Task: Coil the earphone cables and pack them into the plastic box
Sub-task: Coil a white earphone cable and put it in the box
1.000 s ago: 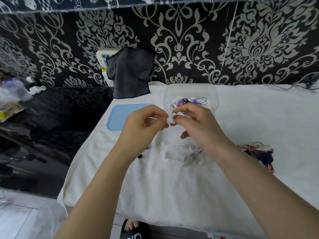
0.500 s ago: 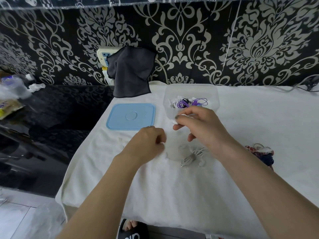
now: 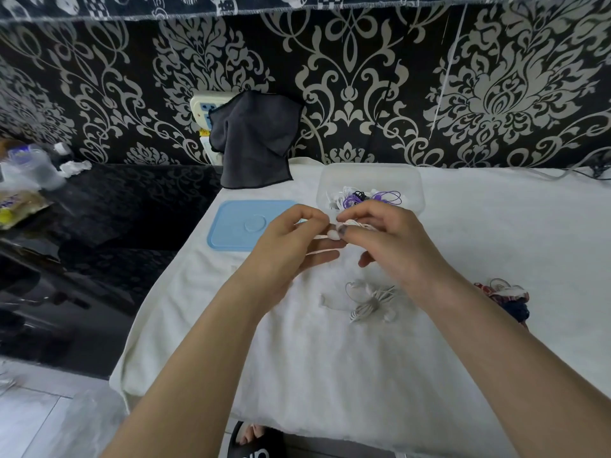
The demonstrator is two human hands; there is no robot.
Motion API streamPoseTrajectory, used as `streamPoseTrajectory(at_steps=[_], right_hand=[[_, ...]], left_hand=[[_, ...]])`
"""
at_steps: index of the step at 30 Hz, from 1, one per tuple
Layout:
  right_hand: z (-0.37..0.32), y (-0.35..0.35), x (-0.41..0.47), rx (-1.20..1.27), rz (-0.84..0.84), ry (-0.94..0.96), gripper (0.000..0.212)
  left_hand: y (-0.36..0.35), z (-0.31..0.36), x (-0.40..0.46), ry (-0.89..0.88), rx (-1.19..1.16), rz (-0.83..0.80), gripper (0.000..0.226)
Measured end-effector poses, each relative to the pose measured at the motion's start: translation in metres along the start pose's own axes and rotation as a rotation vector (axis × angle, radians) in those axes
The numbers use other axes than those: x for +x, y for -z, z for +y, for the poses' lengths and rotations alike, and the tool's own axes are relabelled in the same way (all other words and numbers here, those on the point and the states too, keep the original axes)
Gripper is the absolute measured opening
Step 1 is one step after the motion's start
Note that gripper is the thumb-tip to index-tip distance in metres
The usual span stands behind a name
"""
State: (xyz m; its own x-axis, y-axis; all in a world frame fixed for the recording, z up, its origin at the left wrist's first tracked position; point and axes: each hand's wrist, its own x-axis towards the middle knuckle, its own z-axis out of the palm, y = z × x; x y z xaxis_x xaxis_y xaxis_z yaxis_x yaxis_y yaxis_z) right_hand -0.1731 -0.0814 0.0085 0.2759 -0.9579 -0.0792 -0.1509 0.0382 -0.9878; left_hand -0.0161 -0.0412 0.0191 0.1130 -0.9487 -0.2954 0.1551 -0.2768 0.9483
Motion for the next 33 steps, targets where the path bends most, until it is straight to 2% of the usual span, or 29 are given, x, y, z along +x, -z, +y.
streamPoseTrajectory(at_steps=[8, 11, 19, 25, 33], right_hand=[[0.002, -0.001, -0.002, -0.025, 0.002, 0.045, 0.015], [0.002, -0.002, -0.002, -0.019, -0.015, 0.047, 0.011], [0.000, -0.004, -0.005, -0.001, -0.055, 0.069, 0.001], [0.000, -0.005, -0.006, -0.075, -0.082, 0.066, 0.005], [-0.003, -0.010, -0.012, -0.122, -0.008, 0.142, 0.005]], left_hand=[[0.006, 0.000, 0.000, -0.080, 0.162, 0.017, 0.006], [0.008, 0.000, 0.001, -0.123, 0.218, 0.030, 0.004], [0.008, 0.003, -0.005, -0.062, 0.120, 0.009, 0.014], [0.009, 0.004, -0.004, -0.111, 0.092, 0.014, 0.011], [0.010, 0.004, -0.004, -0.129, 0.053, 0.041, 0.006]])
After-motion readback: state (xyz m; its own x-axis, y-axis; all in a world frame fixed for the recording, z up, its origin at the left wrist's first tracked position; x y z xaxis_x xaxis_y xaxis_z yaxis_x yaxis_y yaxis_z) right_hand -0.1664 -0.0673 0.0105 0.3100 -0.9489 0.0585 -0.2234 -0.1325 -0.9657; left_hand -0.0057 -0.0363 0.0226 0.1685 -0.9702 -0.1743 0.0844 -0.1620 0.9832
